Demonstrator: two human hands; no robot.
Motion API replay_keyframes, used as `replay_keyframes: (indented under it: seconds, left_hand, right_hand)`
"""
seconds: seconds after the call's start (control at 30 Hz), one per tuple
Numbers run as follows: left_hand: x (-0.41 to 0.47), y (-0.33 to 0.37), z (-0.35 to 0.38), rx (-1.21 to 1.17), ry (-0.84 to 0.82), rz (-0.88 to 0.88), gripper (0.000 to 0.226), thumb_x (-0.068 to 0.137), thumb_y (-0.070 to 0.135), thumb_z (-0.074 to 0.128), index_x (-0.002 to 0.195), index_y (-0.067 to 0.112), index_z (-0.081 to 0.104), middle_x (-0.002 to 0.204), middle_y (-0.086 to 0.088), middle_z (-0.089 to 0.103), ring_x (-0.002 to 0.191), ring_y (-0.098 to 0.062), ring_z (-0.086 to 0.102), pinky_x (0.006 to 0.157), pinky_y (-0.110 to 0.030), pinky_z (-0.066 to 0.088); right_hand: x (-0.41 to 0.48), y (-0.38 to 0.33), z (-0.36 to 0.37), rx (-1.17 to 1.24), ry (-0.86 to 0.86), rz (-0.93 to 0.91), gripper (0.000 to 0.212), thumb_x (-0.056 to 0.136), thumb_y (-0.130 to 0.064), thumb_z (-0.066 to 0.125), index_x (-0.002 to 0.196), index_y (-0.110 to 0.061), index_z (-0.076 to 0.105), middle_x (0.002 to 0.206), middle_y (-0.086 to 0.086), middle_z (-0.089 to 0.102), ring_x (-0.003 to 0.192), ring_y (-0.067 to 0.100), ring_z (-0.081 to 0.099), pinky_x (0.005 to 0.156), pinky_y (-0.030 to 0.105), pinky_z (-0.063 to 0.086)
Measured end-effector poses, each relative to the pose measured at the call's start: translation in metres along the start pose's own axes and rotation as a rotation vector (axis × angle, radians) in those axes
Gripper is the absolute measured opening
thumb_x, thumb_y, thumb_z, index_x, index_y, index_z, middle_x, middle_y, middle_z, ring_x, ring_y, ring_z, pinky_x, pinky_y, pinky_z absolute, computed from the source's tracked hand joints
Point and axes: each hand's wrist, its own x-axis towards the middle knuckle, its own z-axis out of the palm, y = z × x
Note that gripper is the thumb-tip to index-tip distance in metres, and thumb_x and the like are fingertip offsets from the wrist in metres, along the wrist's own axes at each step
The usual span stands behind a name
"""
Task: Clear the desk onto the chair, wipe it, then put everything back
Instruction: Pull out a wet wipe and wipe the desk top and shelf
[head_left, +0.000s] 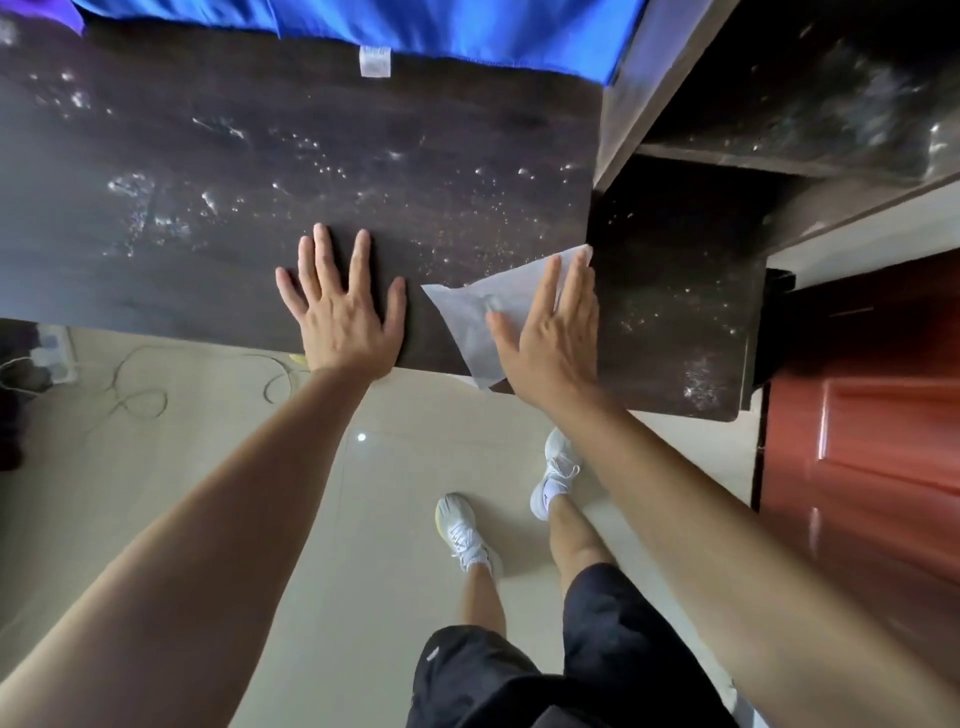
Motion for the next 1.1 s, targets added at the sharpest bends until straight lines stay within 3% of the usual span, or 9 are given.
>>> replay_keyframes:
  seconds: [0.2, 0.4, 0.6, 0.83, 1.1]
  left_hand:
    - [0.001, -0.003, 0.002, 0.013, 0.022, -0.003, 0.065, 0.098, 0.058, 0.032, 0.154, 0.026, 0.027, 0.163, -0.015, 0.016, 0.151, -0.033, 0.012, 0.12, -0.059, 0.005]
    - [0.001, -0.002, -0.001, 0.025, -0.011, -0.002, 0.066, 0.098, 0.059, 0.029, 0.155, 0.025, 0.024, 0.164, -0.015, 0.013, 0.151, -0.034, 0.009, 0.119, -0.061, 0.005]
    - [0.001, -0.004, 0.005, 0.014, 0.019, 0.008, 0.065, 0.099, 0.059, 0.03, 0.155, 0.026, 0.025, 0.164, -0.015, 0.014, 0.151, -0.034, 0.01, 0.119, -0.061, 0.005]
    - [0.002, -0.004, 0.006, 0.021, 0.036, 0.011, 0.065, 0.099, 0.059, 0.029, 0.155, 0.026, 0.026, 0.164, -0.014, 0.014, 0.151, -0.034, 0.01, 0.119, -0.061, 0.005]
    - [0.003, -0.006, 0.008, 0.009, 0.029, 0.031, 0.066, 0.098, 0.059, 0.028, 0.156, 0.026, 0.024, 0.165, -0.015, 0.013, 0.152, -0.033, 0.009, 0.119, -0.062, 0.005]
  right_hand:
    - [0.021, -0.008, 0.012, -0.127, 0.008, -0.063, 0.091, 0.098, -0.065, 0.03, 0.158, 0.0, 0.007, 0.164, 0.025, -0.001, 0.152, 0.041, -0.003, 0.123, 0.051, 0.001]
    - [0.019, -0.001, 0.01, -0.2, -0.053, -0.23, 0.09, 0.099, -0.062, 0.029, 0.157, 0.002, 0.004, 0.165, 0.021, -0.001, 0.154, 0.035, -0.003, 0.124, 0.049, 0.005]
    - [0.026, 0.013, 0.007, -0.28, -0.078, -0.444, 0.087, 0.097, -0.069, 0.025, 0.16, -0.012, 0.007, 0.167, 0.016, 0.0, 0.154, 0.036, -0.002, 0.124, 0.049, 0.005]
    - [0.119, -0.015, -0.001, -0.344, -0.069, -0.219, 0.093, 0.088, -0.082, 0.007, 0.16, -0.024, -0.005, 0.167, 0.015, -0.01, 0.153, 0.036, -0.01, 0.124, 0.049, -0.003]
    - [0.014, 0.009, 0.022, -0.25, 0.02, -0.359, 0.082, 0.097, -0.071, 0.032, 0.16, -0.02, 0.02, 0.166, 0.019, 0.008, 0.153, 0.041, 0.004, 0.123, 0.051, 0.01]
